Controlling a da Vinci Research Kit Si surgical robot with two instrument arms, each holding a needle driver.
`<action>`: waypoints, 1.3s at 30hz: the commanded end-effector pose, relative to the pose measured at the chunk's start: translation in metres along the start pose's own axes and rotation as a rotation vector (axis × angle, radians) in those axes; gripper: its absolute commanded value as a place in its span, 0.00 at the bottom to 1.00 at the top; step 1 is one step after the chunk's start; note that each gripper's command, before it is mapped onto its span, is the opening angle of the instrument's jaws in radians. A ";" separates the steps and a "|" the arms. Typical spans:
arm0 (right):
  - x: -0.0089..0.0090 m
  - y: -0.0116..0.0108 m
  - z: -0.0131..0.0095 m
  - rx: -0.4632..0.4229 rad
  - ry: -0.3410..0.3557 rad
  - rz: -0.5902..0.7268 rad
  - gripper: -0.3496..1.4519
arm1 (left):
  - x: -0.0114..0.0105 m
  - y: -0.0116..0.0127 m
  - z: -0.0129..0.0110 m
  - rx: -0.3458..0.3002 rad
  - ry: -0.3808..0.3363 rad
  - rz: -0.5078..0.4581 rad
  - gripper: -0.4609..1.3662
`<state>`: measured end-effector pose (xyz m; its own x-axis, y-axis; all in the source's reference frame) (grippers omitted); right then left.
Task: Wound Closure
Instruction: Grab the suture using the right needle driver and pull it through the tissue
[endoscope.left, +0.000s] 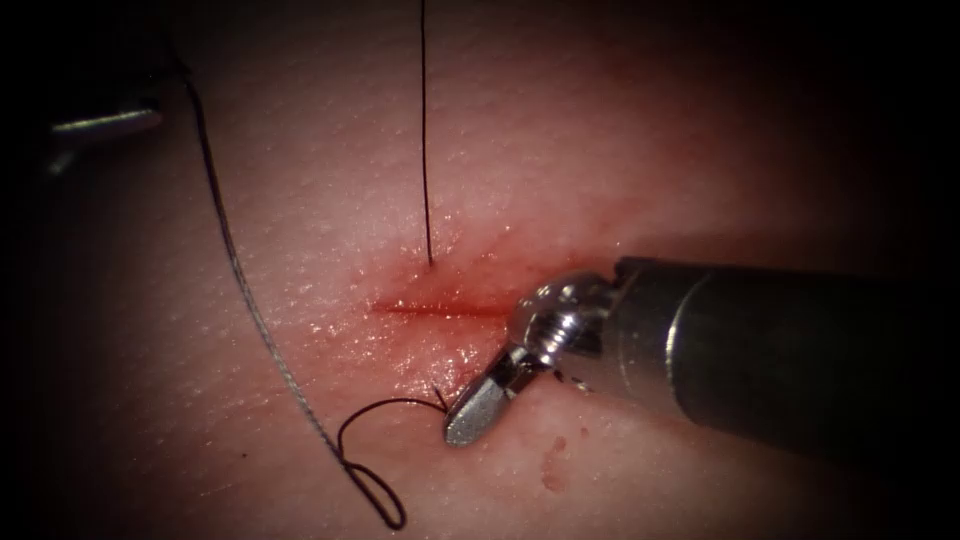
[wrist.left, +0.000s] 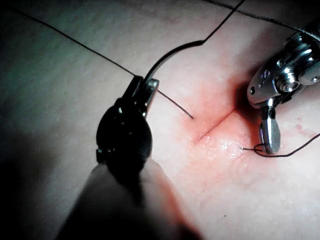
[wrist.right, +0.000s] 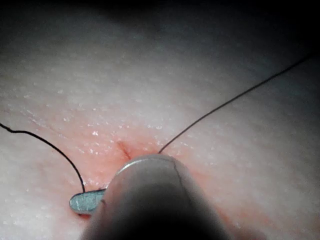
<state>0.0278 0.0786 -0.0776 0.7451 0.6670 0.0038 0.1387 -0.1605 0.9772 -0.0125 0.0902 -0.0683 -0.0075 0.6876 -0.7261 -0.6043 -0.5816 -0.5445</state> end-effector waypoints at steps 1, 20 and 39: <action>0.0001 0.0001 0.0001 -0.002 0.001 -0.003 0.00 | 0.0001 0.0000 0.0002 -0.009 -0.001 0.001 0.06; -0.0004 0.0003 -0.0001 0.005 0.024 -0.001 0.00 | 0.0002 0.0001 0.0006 -0.013 -0.001 0.005 0.06; -0.0004 0.0003 -0.0001 0.005 0.024 -0.001 0.00 | 0.0002 0.0001 0.0006 -0.013 -0.001 0.005 0.06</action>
<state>0.0274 0.0783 -0.0773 0.7292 0.6843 0.0078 0.1436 -0.1642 0.9759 -0.0129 0.0905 -0.0682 -0.0116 0.6850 -0.7284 -0.5990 -0.5881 -0.5435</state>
